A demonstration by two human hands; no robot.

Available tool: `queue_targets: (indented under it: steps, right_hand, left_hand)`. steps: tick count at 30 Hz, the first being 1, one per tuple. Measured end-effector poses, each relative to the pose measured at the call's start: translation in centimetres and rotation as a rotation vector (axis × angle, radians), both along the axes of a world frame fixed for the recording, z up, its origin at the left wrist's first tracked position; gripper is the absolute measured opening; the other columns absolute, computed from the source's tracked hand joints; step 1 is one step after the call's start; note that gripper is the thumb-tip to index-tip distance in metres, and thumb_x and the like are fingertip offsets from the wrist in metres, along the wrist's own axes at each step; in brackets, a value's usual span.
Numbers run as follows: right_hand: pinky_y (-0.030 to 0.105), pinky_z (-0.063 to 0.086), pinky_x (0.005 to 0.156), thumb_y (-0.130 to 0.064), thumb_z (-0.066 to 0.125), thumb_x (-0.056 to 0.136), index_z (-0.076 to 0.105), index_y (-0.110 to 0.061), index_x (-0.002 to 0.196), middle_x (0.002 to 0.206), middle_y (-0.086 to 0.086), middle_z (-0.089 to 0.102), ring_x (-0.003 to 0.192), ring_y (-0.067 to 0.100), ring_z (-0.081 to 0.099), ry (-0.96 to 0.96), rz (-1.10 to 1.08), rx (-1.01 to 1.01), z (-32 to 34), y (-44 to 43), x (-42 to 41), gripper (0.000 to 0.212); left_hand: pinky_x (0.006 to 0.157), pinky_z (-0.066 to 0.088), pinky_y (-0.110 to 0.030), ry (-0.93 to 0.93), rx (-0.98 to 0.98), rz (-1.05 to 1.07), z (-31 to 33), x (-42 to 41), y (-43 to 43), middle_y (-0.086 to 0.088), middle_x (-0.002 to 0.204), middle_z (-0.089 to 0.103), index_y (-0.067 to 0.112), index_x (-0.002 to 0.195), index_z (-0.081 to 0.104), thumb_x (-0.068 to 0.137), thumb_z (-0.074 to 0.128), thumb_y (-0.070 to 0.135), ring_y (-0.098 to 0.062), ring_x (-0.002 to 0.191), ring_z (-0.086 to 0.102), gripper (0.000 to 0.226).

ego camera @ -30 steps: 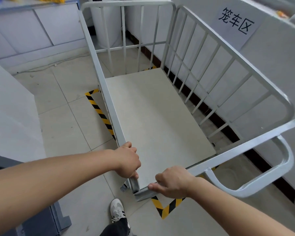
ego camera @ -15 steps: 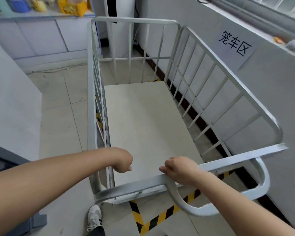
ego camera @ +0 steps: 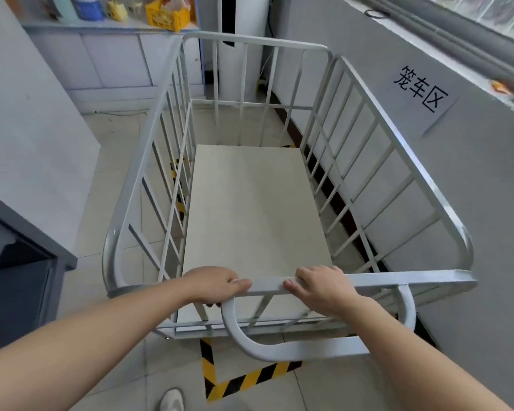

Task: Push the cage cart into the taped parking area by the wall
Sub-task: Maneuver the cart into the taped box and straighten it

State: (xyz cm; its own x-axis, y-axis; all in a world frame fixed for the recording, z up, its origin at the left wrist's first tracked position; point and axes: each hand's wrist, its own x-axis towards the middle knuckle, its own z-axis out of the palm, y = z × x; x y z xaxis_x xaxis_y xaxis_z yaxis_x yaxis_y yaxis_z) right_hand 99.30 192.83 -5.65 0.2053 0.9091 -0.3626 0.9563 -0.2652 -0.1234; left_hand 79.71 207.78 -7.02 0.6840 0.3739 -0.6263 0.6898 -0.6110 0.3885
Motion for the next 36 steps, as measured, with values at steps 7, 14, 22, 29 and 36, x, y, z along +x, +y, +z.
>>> queue_targets:
  steps: [7,14,22,29,36]
  right_hand:
    - [0.038,0.033,0.076,-0.072,0.018,0.087,0.041,-0.025,0.085,0.095,0.000,0.062,0.090,0.024,0.054,-0.026,0.052,0.008,-0.8,0.1,0.7,0.052]
    - [0.037,0.033,0.074,-0.077,0.008,0.079,0.042,-0.025,0.085,0.088,-0.004,0.056,0.080,0.020,0.046,-0.012,0.048,-0.010,-0.8,0.7,1.1,0.062]
    - [0.037,0.034,0.079,-0.079,0.003,0.075,0.043,-0.024,0.088,0.086,-0.005,0.051,0.089,0.023,0.052,-0.013,0.044,-0.021,-0.7,-0.3,0.7,0.069]
    - [0.036,0.032,0.076,-0.076,0.010,0.080,0.046,-0.023,0.089,0.088,-0.003,0.054,0.082,0.021,0.045,0.003,0.027,-0.064,-0.7,0.6,1.1,0.065]
    - [0.036,0.033,0.078,-0.075,0.009,0.080,0.044,-0.023,0.088,0.087,-0.004,0.052,0.083,0.021,0.046,-0.010,0.032,-0.051,-0.7,0.1,0.7,0.063]
  left_hand:
    - [0.067,0.040,-0.033,-0.043,0.067,-0.008,-0.4,0.0,0.0,0.006,0.076,0.057,0.027,0.074,0.050,0.091,0.025,0.068,-0.017,0.076,0.055,0.051]
    - [0.058,0.035,-0.031,-0.096,0.084,-0.019,-0.5,0.0,0.5,0.006,0.072,0.055,0.025,0.069,0.048,0.090,0.026,0.070,-0.015,0.068,0.052,0.054]
    - [0.062,0.039,-0.032,-0.110,0.158,-0.049,-0.5,-0.3,-1.0,0.006,0.071,0.055,0.026,0.068,0.045,0.091,0.020,0.070,-0.017,0.071,0.056,0.055]
    - [0.059,0.036,-0.032,-0.120,0.148,-0.069,-0.2,0.0,0.0,0.005,0.070,0.053,0.026,0.067,0.045,0.090,0.020,0.070,-0.016,0.067,0.053,0.055]
    - [0.060,0.036,-0.032,-0.107,0.209,-0.078,-0.2,-0.1,-0.9,0.006,0.070,0.052,0.026,0.068,0.044,0.092,0.018,0.067,-0.018,0.072,0.053,0.055]
